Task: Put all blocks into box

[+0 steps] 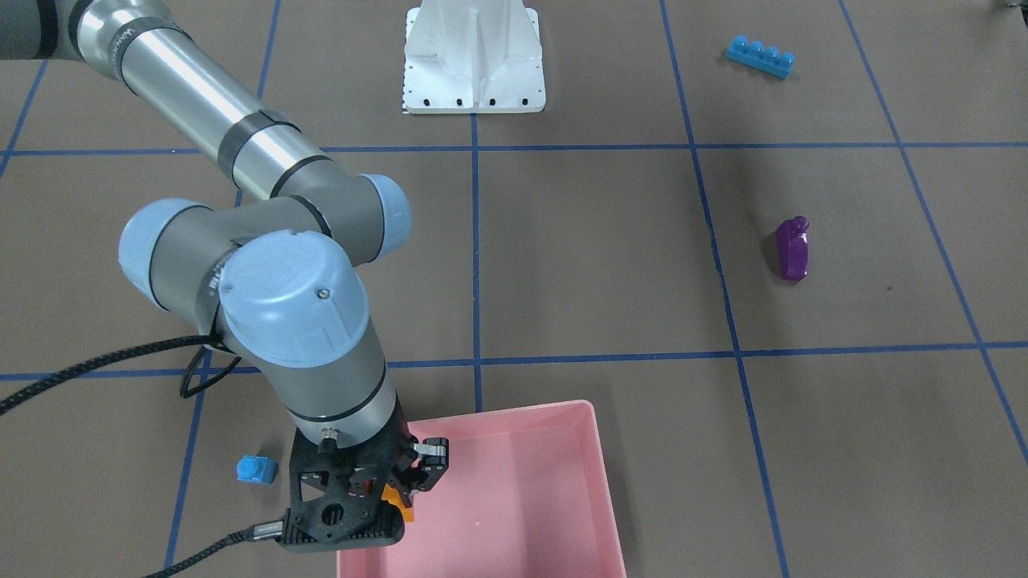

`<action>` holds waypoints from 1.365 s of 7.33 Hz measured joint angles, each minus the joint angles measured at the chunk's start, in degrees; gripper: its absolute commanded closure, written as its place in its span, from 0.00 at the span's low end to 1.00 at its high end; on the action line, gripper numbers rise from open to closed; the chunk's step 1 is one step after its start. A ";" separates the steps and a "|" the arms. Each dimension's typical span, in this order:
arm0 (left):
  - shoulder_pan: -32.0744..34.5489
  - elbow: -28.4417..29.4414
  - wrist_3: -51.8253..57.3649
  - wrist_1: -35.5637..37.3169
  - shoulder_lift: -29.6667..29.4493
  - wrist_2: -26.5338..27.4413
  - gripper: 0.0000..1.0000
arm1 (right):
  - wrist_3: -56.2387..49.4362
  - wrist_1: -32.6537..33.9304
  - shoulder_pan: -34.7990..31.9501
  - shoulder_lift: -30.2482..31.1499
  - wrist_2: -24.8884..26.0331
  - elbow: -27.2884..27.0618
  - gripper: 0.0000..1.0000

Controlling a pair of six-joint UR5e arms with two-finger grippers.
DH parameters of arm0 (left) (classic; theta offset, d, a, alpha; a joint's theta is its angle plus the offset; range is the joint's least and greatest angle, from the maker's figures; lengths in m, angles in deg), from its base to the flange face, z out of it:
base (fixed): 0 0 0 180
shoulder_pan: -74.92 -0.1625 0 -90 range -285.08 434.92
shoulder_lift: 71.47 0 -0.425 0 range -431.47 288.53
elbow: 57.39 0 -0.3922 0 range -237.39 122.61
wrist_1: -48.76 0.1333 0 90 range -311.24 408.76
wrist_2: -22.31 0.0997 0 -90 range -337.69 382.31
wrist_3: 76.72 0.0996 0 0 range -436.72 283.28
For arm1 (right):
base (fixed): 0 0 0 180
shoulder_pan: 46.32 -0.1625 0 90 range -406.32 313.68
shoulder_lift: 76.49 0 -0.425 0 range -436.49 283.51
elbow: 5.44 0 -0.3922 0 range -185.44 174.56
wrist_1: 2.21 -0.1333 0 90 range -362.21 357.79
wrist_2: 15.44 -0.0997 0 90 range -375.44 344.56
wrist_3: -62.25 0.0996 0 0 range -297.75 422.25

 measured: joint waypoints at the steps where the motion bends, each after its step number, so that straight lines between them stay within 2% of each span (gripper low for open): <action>1: 0.00 -0.02 0.00 0.00 -0.03 0.00 0.00 | -0.09 -2.58 0.58 -0.71 1.19 3.25 0.01; 4: -0.10 -0.17 -0.08 -0.67 -0.11 0.05 0.00 | -0.38 -3.81 1.62 -1.01 3.58 5.24 0.01; 6: -2.14 -0.54 -1.18 -3.07 -0.35 0.03 0.00 | -1.22 -0.54 0.49 -0.83 0.96 2.75 0.01; 7: -5.31 -0.97 -3.94 -5.60 -0.41 0.05 0.00 | -3.18 5.63 -0.42 -0.05 -1.18 -2.13 0.01; 8: -9.46 -1.20 -9.01 -9.68 -0.34 0.27 0.00 | -6.08 13.31 -1.04 2.24 -2.49 -9.60 0.01; 9: -14.09 -1.28 -15.61 -14.28 -0.31 0.64 0.00 | -8.51 19.30 -1.43 6.76 -3.32 -18.80 0.01; 10: -18.52 -1.47 -22.09 -17.93 -0.33 0.99 0.00 | -9.93 22.50 -1.84 13.45 -4.47 -28.52 0.01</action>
